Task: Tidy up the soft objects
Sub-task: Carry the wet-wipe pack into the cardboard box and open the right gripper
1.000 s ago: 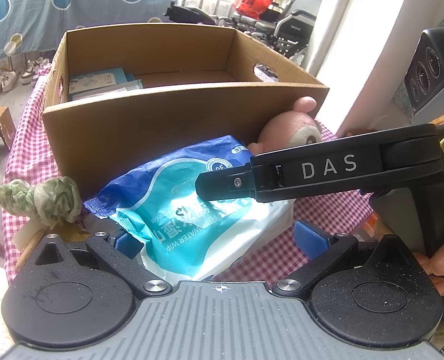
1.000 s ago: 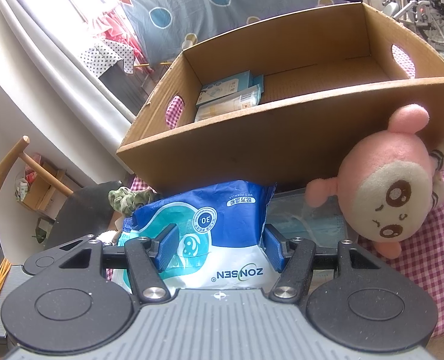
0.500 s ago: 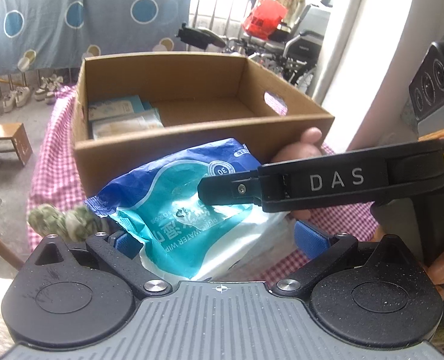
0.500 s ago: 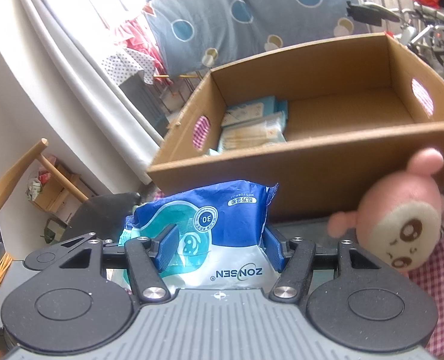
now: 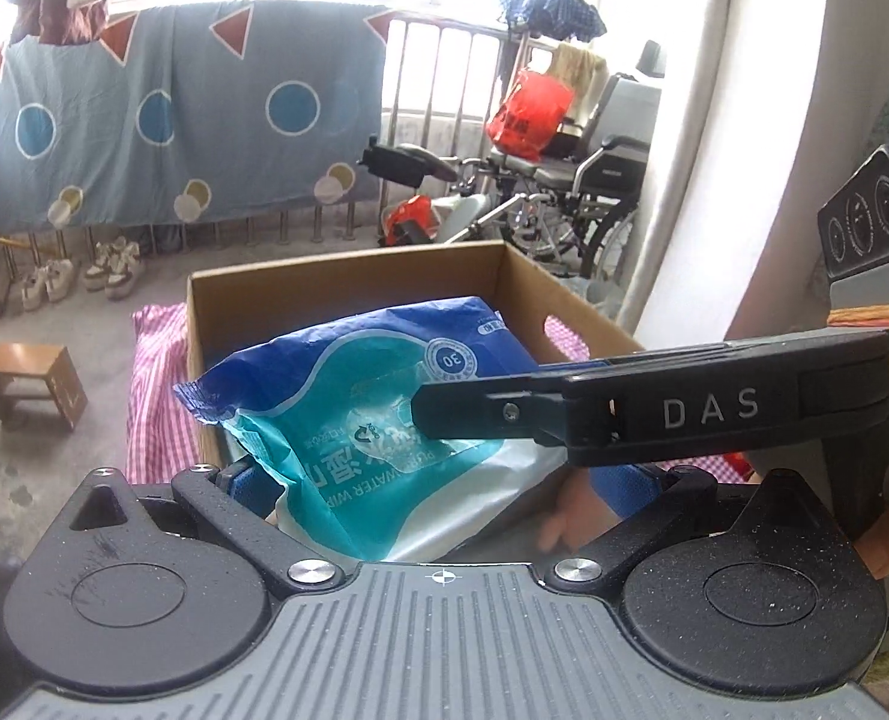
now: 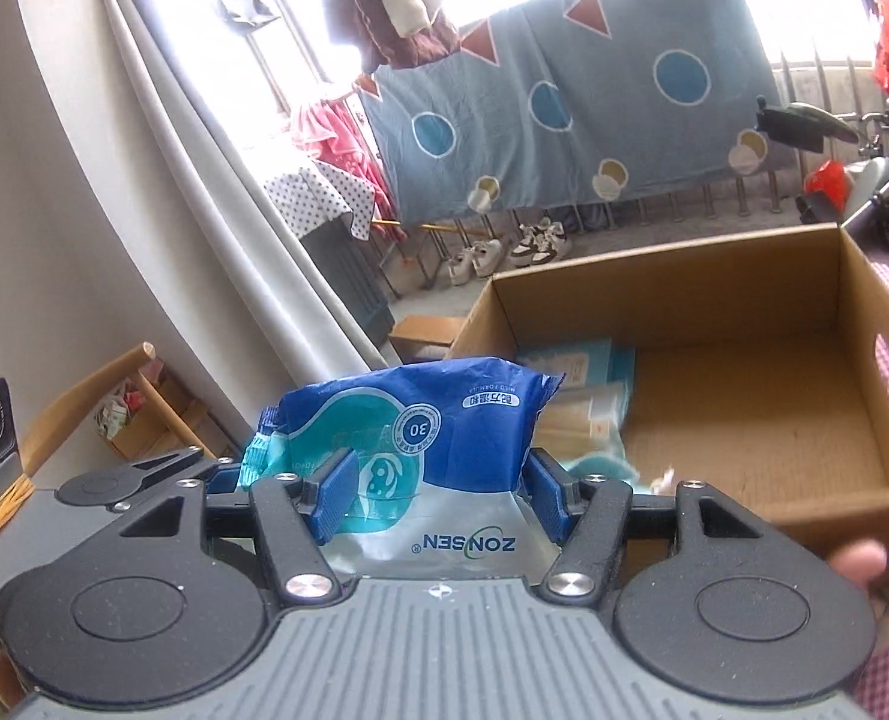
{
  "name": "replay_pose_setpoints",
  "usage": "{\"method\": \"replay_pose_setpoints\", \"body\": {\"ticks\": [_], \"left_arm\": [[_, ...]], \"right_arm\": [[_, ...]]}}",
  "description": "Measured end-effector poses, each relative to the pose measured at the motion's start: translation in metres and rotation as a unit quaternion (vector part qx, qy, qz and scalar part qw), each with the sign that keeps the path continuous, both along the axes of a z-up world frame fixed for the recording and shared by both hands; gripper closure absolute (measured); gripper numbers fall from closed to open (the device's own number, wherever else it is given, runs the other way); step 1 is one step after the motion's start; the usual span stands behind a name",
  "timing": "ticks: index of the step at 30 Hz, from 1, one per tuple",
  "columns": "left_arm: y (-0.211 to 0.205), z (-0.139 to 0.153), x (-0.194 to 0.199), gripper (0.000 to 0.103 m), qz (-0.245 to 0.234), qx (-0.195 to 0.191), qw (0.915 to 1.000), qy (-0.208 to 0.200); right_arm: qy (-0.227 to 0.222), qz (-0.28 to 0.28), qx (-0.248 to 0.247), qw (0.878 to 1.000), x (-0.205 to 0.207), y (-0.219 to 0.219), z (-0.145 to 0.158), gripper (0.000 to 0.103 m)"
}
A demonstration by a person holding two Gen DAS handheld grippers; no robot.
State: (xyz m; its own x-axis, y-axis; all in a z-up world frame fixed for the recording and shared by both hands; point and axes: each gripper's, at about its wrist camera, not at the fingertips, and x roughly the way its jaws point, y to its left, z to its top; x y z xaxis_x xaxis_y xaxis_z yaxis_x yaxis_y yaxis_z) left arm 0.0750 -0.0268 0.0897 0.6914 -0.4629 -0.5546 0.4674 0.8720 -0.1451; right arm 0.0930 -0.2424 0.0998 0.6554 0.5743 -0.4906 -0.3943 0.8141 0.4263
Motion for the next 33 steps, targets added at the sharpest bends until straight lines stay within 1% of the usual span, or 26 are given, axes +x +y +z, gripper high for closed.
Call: {"method": "replay_pose_setpoints", "body": {"ticks": [3, 7, 10, 12, 14, 16, 20, 22, 26, 29, 31, 33], "left_arm": [[-0.005, 0.010, 0.024, 0.001, -0.007, 0.001, 1.0000, 0.004], [-0.015, 0.018, 0.069, 0.001, -0.020, -0.002, 0.9990, 0.040], [-0.028, 0.019, 0.106, 0.001, -0.037, 0.006, 0.9969, 0.070], [-0.036, 0.012, 0.136, 0.001, -0.049, 0.010, 0.9932, 0.105], [-0.043, 0.001, 0.166, 0.001, -0.052, 0.005, 0.9881, 0.144], [-0.050, -0.011, 0.195, 0.001, -0.056, 0.008, 0.9826, 0.177], [-0.065, -0.040, 0.240, 0.001, -0.048, 0.014, 0.9741, 0.221], [-0.073, -0.053, 0.258, 0.001, -0.040, 0.022, 0.9715, 0.233], [-0.094, -0.074, 0.283, 0.001, -0.034, 0.055, 0.9679, 0.243], [-0.103, -0.091, 0.301, 0.001, -0.019, 0.062, 0.9645, 0.256], [-0.105, -0.104, 0.310, 0.001, -0.009, 0.065, 0.9606, 0.270], [-0.107, -0.119, 0.318, 0.001, -0.001, 0.073, 0.9531, 0.294]], "right_arm": [[0.006, 0.004, 0.001, 1.000, 0.024, -0.007, 0.009, 0.039], [0.032, 0.007, 0.001, 0.999, 0.068, -0.020, 0.014, 0.039], [0.070, 0.006, 0.007, 0.998, 0.111, -0.034, 0.010, 0.039], [0.100, 0.004, 0.011, 0.995, 0.140, -0.044, 0.001, 0.039], [0.131, 0.001, 0.018, 0.991, 0.169, -0.055, -0.013, 0.039], [0.165, -0.001, 0.026, 0.986, 0.196, -0.065, -0.030, 0.039], [0.215, -0.012, 0.031, 0.976, 0.243, -0.077, -0.062, 0.039], [0.225, -0.016, 0.023, 0.974, 0.260, -0.078, -0.073, 0.039], [0.235, -0.023, -0.004, 0.972, 0.283, -0.076, -0.093, 0.039], [0.241, -0.028, -0.022, 0.970, 0.295, -0.072, -0.109, 0.039], [0.242, -0.033, -0.039, 0.969, 0.302, -0.067, -0.120, 0.039], [0.254, -0.036, -0.049, 0.965, 0.309, -0.065, -0.133, 0.039]]}}
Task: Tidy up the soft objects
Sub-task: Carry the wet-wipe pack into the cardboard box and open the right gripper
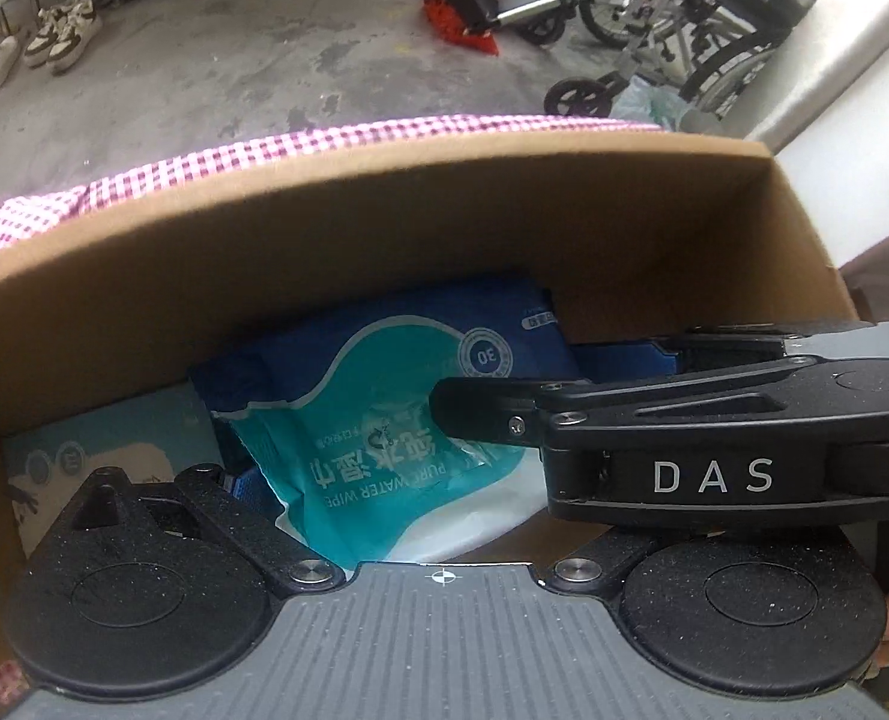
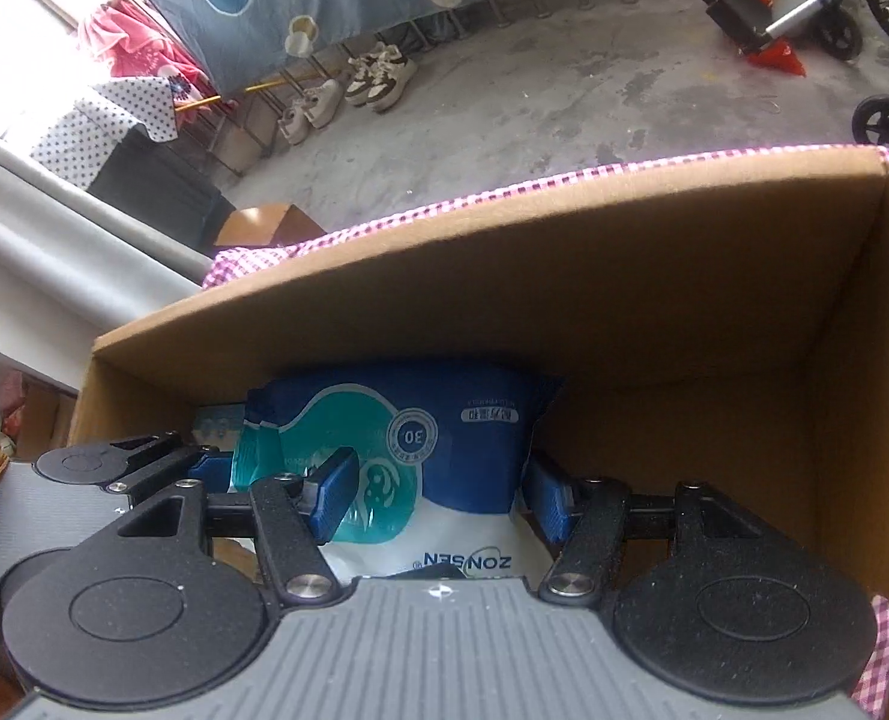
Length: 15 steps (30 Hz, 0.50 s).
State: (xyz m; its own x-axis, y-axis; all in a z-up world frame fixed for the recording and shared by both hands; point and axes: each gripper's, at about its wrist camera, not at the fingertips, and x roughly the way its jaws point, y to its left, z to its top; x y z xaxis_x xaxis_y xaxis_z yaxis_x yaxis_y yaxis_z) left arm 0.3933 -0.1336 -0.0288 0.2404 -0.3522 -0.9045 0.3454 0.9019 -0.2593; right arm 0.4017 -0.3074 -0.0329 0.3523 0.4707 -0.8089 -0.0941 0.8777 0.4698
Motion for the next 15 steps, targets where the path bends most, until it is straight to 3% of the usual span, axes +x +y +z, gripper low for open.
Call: {"method": "replay_pose_setpoints", "body": {"ticks": [4, 15], "left_arm": [[0.002, -0.007, 0.000, 0.001, 0.008, 0.005, 1.0000, 0.001], [0.036, 0.024, -0.016, 0.001, 0.049, -0.027, 0.9983, -0.017]], "right_arm": [[-0.002, -0.005, -0.001, 1.000, 0.005, 0.005, -0.009, 0.039], [-0.012, -0.032, 0.011, 0.999, 0.003, -0.009, 0.006, 0.039]]}}
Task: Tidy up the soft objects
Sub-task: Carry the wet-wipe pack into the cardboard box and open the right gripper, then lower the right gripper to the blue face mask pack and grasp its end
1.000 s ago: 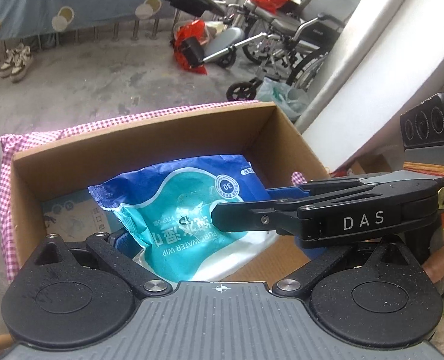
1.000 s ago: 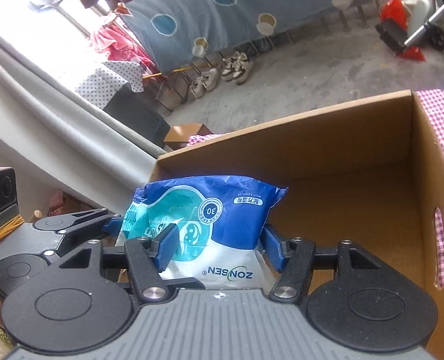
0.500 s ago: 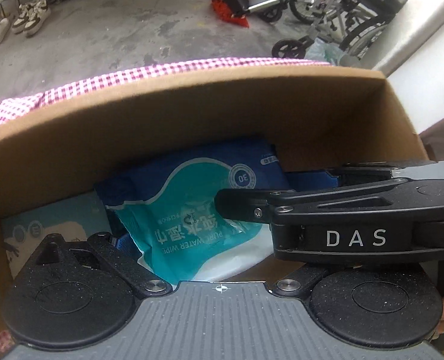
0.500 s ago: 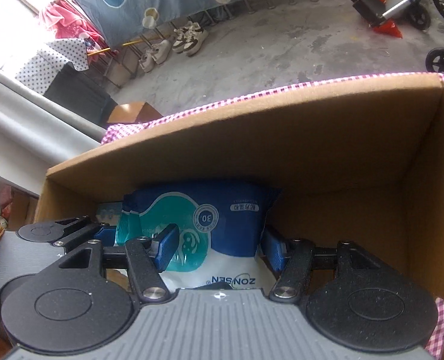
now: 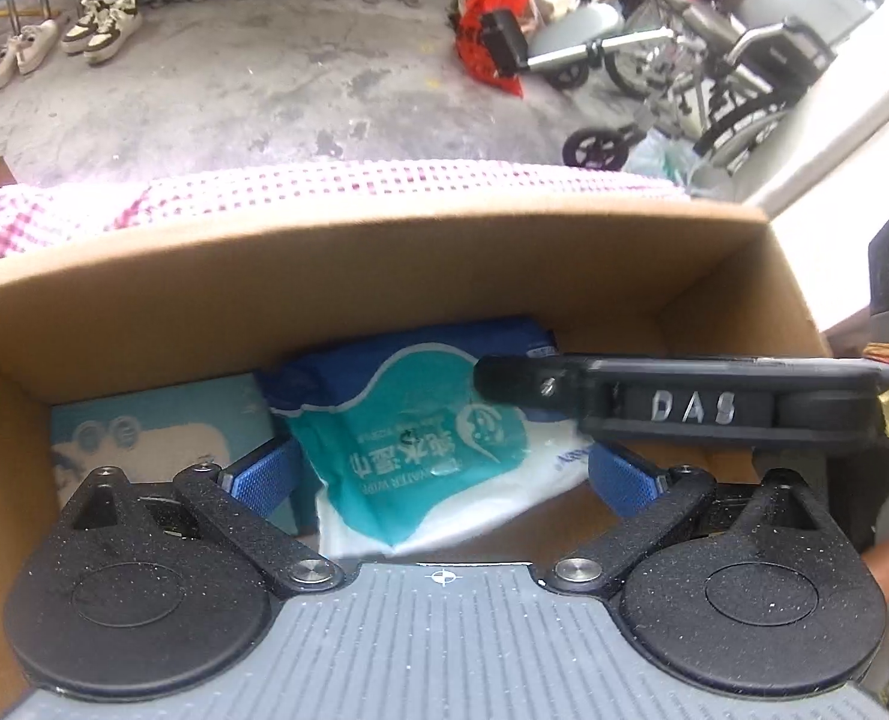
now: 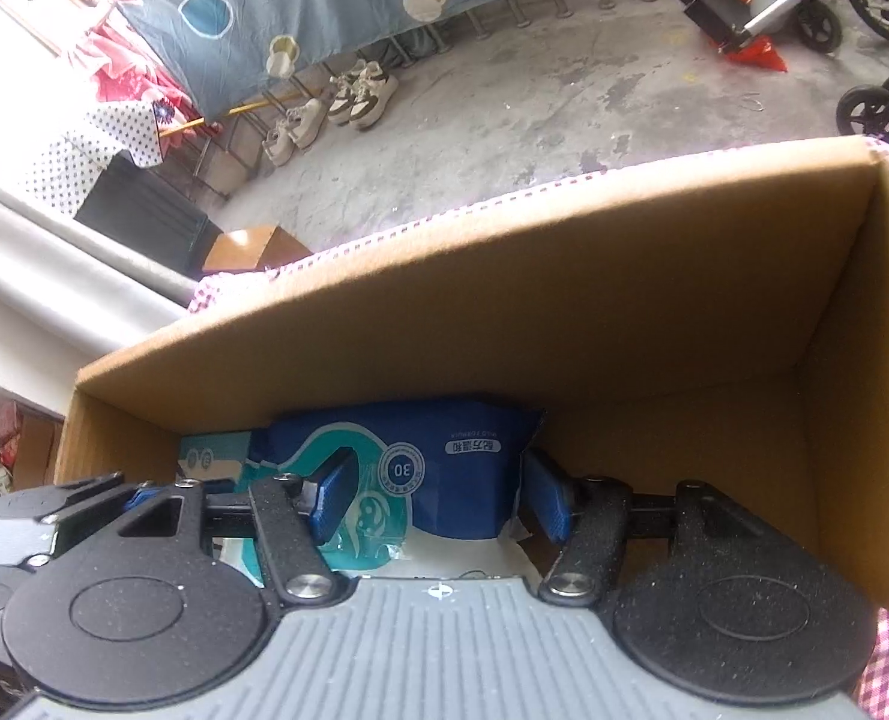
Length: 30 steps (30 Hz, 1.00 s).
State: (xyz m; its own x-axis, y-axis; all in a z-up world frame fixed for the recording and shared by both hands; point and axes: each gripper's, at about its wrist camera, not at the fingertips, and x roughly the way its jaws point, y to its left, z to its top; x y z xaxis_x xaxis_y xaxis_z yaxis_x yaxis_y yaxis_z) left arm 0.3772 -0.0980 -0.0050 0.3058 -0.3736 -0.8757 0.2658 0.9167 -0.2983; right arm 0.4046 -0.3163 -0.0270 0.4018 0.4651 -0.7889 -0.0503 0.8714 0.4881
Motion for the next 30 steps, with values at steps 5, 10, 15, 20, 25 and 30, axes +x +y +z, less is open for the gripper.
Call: {"method": "replay_pose_setpoints", "body": {"ticks": [5, 10, 15, 20, 25, 30], "left_arm": [[0.013, 0.030, -0.019, 0.001, 0.014, -0.028, 0.9991, -0.028], [0.030, 0.073, -0.053, 0.001, 0.018, -0.061, 0.9959, -0.064], [0.047, 0.119, -0.099, 0.001, 0.011, -0.091, 0.9899, -0.108], [0.076, 0.156, -0.156, 0.001, 0.008, -0.116, 0.9822, -0.147], [0.104, 0.163, -0.218, 0.001, 0.021, -0.093, 0.9795, -0.177], [0.122, 0.128, -0.273, 0.001, 0.027, -0.084, 0.9795, -0.181]], "right_arm": [[-0.031, -0.011, 0.007, 0.999, -0.016, -0.014, 0.027, 0.039], [-0.075, -0.016, 0.033, 0.997, -0.051, -0.030, 0.067, 0.038], [-0.123, -0.015, 0.073, 0.990, -0.100, -0.044, 0.111, 0.038], [-0.166, -0.009, 0.114, 0.979, -0.161, -0.055, 0.148, 0.034], [-0.209, 0.006, 0.140, 0.968, -0.236, -0.058, 0.166, 0.029], [-0.199, 0.020, 0.160, 0.967, -0.300, -0.045, 0.146, 0.027]]}}
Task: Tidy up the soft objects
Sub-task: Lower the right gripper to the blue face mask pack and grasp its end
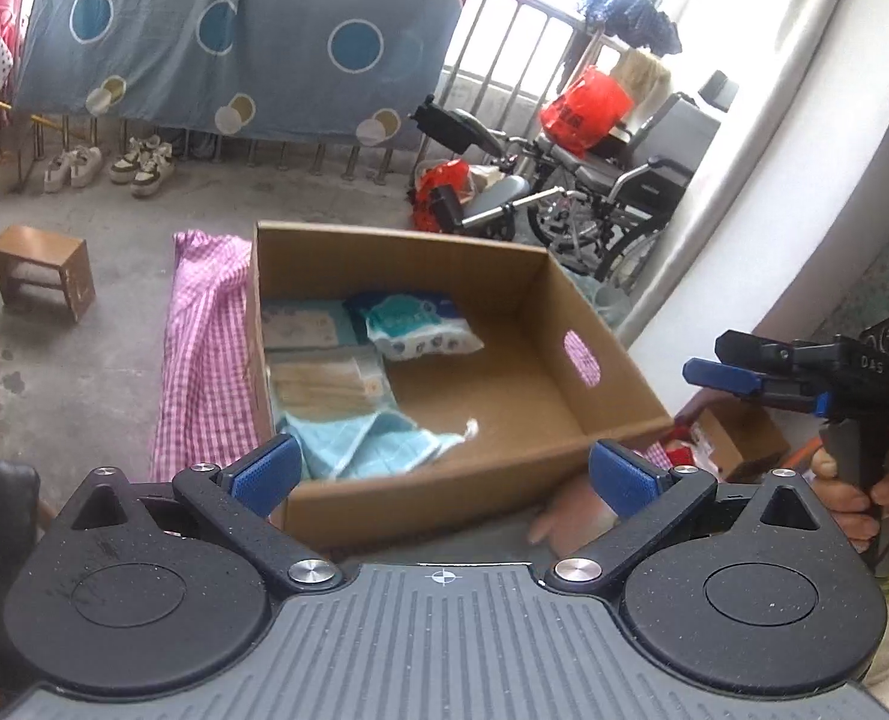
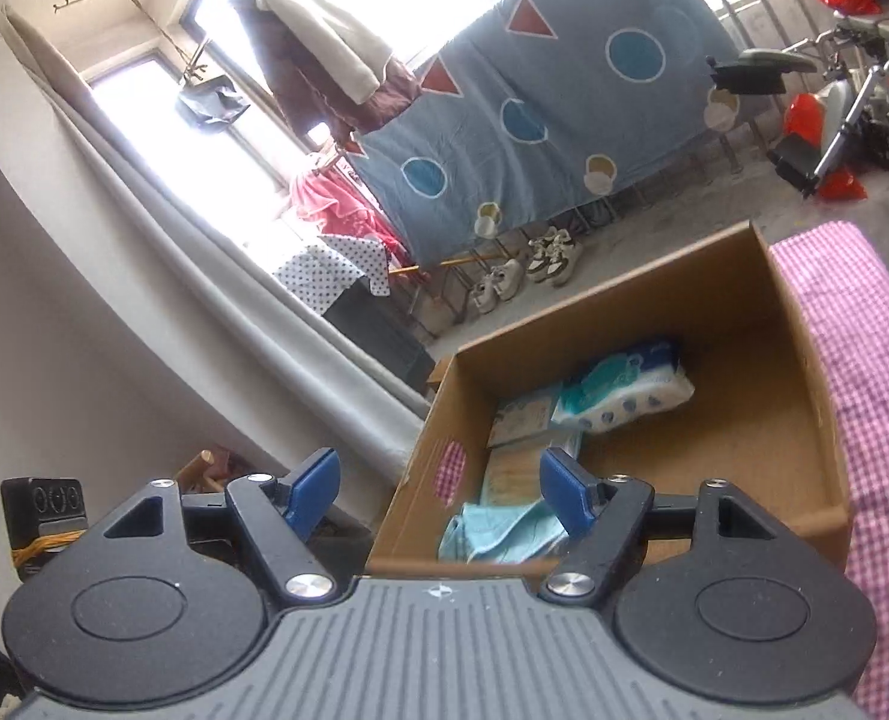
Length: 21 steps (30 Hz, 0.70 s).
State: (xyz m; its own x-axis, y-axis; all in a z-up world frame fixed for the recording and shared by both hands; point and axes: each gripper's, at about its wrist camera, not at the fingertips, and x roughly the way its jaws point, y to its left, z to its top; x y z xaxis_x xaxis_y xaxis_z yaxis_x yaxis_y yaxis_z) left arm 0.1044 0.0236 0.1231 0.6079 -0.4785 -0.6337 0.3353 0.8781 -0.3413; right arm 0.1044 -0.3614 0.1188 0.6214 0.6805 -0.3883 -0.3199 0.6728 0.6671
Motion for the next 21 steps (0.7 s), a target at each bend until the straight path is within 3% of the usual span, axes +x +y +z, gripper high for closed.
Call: {"method": "replay_pose_setpoints", "body": {"ticks": [4, 10, 16, 21], "left_arm": [[-0.001, -0.041, -0.029, 0.001, -0.012, -0.009, 0.9998, 0.012], [-0.022, -0.093, -0.045, 0.001, -0.023, 0.018, 0.9996, -0.002], [-0.050, -0.127, -0.044, 0.004, -0.081, 0.061, 0.9946, -0.021], [-0.075, -0.149, -0.028, 0.005, -0.118, 0.120, 0.9852, -0.031]], "right_arm": [[0.040, 0.003, -0.004, 0.999, -0.039, 0.018, -0.037, 0.027], [0.133, -0.025, -0.051, 0.989, -0.071, 0.044, -0.107, 0.032], [0.230, -0.058, -0.018, 0.971, -0.075, 0.035, -0.162, 0.036], [0.267, -0.073, 0.007, 0.961, -0.076, 0.021, -0.184, 0.036]]}}
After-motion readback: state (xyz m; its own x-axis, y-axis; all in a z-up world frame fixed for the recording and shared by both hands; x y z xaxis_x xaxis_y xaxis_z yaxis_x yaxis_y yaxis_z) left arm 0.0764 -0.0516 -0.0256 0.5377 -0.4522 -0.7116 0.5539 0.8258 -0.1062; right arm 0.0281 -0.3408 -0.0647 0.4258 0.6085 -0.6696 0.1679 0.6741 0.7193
